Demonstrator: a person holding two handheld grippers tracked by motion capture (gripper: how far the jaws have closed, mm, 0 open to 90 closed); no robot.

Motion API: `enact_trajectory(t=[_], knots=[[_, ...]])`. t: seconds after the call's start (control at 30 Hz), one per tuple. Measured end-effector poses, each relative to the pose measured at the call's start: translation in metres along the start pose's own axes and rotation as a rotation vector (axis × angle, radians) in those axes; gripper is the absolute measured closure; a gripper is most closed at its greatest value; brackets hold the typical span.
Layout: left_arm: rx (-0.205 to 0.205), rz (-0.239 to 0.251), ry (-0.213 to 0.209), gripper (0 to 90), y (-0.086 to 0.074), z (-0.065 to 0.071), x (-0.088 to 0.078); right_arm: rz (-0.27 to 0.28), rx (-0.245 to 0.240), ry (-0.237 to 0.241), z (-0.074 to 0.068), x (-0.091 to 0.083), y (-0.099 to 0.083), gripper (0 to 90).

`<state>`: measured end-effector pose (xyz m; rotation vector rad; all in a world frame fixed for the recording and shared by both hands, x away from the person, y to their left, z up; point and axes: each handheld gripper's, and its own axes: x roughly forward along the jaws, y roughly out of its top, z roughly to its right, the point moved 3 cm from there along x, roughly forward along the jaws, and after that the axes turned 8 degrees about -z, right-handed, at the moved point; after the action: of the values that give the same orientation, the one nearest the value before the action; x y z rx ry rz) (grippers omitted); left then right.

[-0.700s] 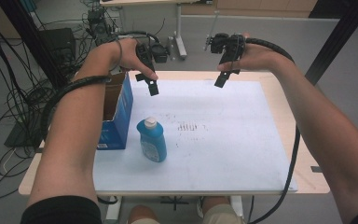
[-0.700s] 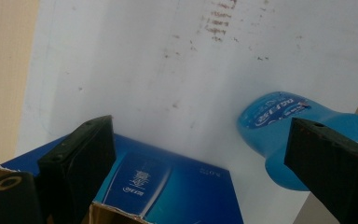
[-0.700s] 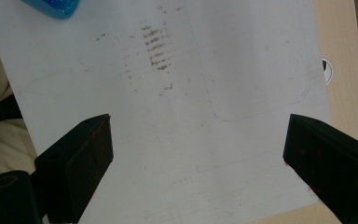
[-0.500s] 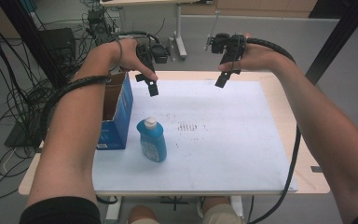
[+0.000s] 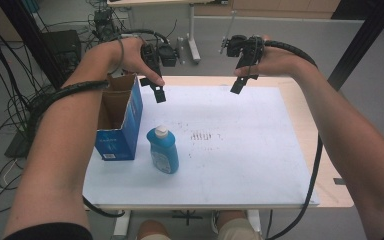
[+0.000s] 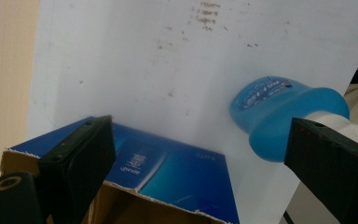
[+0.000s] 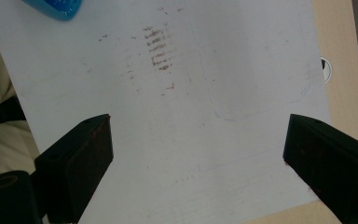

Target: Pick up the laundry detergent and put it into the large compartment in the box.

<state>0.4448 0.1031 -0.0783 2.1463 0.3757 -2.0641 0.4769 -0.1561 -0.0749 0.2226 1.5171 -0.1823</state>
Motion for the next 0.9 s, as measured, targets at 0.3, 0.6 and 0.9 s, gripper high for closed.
enact_trajectory(t=[0.3, 0.6, 0.9], knots=[[0.044, -0.01, 0.025, 8.9, -0.006, 0.019, -0.015, -0.003, 0.0, 0.0, -0.005, -0.004, 0.0, 8.1], [0.12, -0.012, 0.056, 9.0, -0.012, 0.045, -0.028, -0.002, 0.01, -0.001, -0.009, -0.008, -0.004, 7.5], [0.198, -0.023, 0.072, 9.0, -0.012, 0.064, -0.029, 0.01, 0.032, -0.003, -0.007, -0.013, -0.014, 7.6]])
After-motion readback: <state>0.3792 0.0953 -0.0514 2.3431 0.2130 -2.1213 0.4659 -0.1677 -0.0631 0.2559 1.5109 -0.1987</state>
